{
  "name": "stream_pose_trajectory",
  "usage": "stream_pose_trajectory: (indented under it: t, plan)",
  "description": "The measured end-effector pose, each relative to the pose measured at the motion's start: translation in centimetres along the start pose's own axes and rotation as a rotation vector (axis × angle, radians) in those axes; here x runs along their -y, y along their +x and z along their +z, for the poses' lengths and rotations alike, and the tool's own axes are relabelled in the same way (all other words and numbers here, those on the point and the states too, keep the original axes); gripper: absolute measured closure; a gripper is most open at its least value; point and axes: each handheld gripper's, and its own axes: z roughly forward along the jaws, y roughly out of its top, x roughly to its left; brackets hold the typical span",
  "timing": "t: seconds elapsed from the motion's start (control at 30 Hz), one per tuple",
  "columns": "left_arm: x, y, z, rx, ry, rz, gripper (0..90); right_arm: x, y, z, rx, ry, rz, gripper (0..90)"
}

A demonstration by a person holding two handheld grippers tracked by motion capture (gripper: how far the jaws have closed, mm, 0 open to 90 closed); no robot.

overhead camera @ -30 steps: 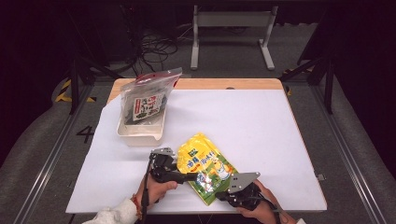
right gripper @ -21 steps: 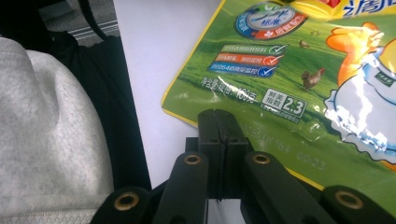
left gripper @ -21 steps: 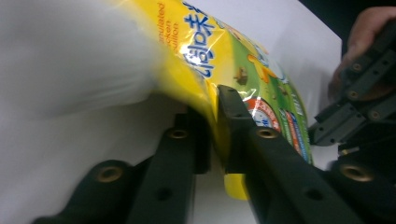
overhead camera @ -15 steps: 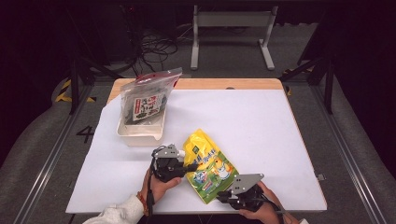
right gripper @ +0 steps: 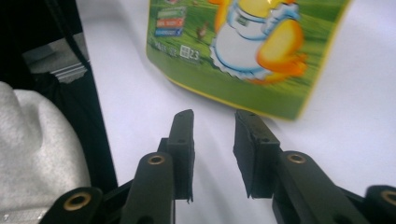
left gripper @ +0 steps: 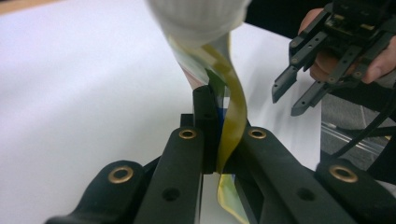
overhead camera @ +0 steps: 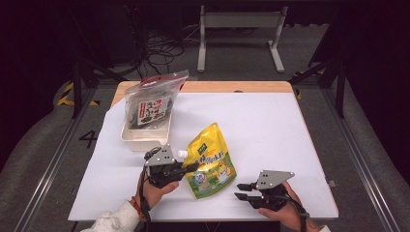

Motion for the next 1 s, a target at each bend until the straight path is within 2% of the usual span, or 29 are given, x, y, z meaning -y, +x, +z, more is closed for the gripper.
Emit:
stream_pose_trajectory:
  t: [0.13, 0.33, 0.53, 0.57, 0.7, 0.73, 0.77, 0.8, 1.0]
  plan:
    - [-0.4, 0.0, -0.7, -0.007, -0.009, 0.037, 90.0, 0.1, -0.5, -0.3, 0.041, -0.006, 0.011, 63.9]
    - [-0.5, 0.2, -1.0, 0.001, -0.021, 0.049, 90.0, 0.1, -1.2, -0.6, 0.083, -0.019, 0.027, 58.5]
    - [-1.0, 0.2, -1.9, -0.009, -0.048, 0.065, 90.0, 0.1, -1.3, -0.7, 0.098, -0.022, 0.037, 56.8]
    - [-1.1, 0.3, -2.3, -0.021, -0.047, 0.088, 90.0, 0.2, -1.4, -0.8, 0.105, -0.022, 0.039, 55.6]
    - [-1.3, 0.3, -2.9, -0.034, -0.052, 0.1, 90.0, 0.4, -1.5, -0.8, 0.115, -0.02, 0.047, 54.5]
    - [-1.5, 0.3, -3.4, -0.055, -0.038, 0.132, 90.0, 0.4, -1.5, -0.7, 0.115, -0.021, 0.048, 54.2]
    - [-1.5, 0.3, -3.4, -0.055, -0.038, 0.132, 90.0, 0.4, -1.5, -0.7, 0.115, -0.021, 0.048, 54.2]
    - [-1.7, 0.3, -3.8, -0.061, -0.034, 0.148, 90.0, 0.3, -1.5, -0.6, 0.119, -0.018, 0.049, 52.5]
    - [-1.9, 0.8, -4.9, -0.066, -0.042, 0.166, 90.0, 0.4, -1.7, -0.4, 0.117, -0.014, 0.056, 51.6]
